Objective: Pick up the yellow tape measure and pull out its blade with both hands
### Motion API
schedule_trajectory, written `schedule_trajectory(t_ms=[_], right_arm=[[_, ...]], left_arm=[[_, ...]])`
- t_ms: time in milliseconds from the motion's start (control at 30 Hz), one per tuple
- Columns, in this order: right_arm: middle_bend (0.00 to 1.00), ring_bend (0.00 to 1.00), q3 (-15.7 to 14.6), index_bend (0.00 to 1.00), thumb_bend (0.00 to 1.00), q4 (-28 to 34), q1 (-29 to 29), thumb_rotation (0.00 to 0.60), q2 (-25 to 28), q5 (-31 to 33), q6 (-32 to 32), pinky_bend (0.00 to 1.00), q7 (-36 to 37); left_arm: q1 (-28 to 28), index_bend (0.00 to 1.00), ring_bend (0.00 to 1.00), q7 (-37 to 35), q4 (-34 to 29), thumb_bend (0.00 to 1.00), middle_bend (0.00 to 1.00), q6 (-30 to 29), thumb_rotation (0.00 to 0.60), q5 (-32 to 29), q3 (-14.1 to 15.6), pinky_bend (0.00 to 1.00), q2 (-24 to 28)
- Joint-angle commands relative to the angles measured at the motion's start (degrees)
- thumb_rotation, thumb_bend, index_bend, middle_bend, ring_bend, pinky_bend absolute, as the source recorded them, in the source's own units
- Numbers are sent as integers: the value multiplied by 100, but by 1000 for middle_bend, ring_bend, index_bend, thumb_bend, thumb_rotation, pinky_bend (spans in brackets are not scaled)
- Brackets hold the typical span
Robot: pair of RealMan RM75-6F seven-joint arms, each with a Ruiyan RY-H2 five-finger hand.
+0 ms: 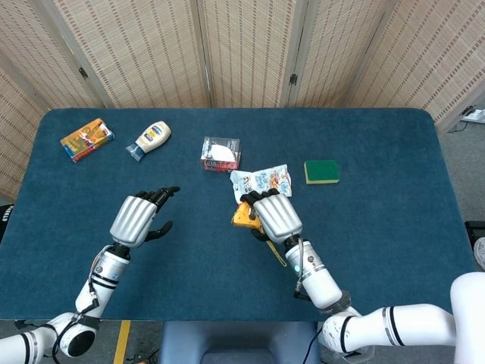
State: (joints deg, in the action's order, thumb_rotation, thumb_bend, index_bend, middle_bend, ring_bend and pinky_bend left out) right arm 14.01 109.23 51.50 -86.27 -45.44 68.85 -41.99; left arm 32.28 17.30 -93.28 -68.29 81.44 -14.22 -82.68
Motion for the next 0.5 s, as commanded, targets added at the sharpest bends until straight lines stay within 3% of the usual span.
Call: schedule_trajectory(t_ms=[33, 300, 400, 500], right_arm=[[390, 436, 165, 466, 303, 139, 193, 600, -242, 282, 265, 277, -340], [390, 442, 308, 466, 303, 86, 413, 600, -644, 599, 563, 277, -646], [390, 441, 348, 466, 303, -3, 465, 600, -771, 682, 616, 277, -677], [390, 441, 410, 466, 303, -68, 514, 600, -874, 757, 626, 277, -661]], left_arm=[[43, 162, 452, 134, -61, 319, 348, 8, 591, -160, -3, 472, -111], [68, 120, 426, 129, -124, 275, 321, -123, 266, -525, -44, 378, -455], [68, 83, 422, 55, -123, 274, 310, -153, 226, -626, -50, 372, -547], [68, 50, 403, -24, -126, 274, 291, -184, 224, -745, -74, 361, -646]])
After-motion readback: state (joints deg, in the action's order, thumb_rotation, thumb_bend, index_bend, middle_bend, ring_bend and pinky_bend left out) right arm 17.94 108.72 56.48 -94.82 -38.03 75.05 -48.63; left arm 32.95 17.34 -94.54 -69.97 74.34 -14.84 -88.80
